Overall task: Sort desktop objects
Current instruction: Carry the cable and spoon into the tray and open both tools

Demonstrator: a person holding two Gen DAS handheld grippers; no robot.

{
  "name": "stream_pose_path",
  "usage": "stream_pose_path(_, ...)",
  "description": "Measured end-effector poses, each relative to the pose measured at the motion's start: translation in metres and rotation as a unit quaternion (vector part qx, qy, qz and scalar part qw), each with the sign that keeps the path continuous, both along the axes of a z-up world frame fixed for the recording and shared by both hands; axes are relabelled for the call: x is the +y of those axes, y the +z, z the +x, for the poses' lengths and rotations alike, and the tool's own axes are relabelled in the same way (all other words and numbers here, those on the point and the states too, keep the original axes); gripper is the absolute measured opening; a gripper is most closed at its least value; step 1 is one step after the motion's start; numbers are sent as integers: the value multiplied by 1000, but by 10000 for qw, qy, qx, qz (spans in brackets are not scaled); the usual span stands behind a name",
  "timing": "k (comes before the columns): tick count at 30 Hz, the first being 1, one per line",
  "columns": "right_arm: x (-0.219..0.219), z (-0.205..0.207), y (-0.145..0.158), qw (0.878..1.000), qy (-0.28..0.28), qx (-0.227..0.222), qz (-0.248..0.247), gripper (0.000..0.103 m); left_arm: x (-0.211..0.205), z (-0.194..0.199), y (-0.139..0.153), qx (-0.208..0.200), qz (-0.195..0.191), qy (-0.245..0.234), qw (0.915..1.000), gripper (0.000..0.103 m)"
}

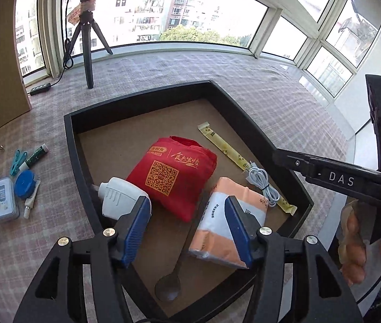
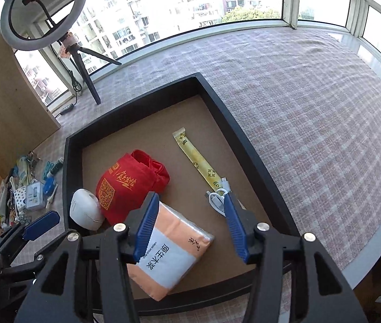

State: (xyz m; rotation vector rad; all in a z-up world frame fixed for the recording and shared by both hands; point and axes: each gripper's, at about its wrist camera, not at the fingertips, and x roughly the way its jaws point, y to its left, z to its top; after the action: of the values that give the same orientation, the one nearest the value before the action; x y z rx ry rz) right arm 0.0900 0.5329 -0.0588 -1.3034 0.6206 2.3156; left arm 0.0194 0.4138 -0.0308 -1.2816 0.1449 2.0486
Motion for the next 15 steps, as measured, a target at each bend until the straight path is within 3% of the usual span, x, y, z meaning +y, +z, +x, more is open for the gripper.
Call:
stream_pose_path(8,-12,-10,5,9999,154,78,11,50,-31,-12,-2,-52,-25,375,9993,54)
stream_pose_path(15,-51,-43,6,9970,731,210,-157,50,-87,-31,-1,8,-137,859,9962,54)
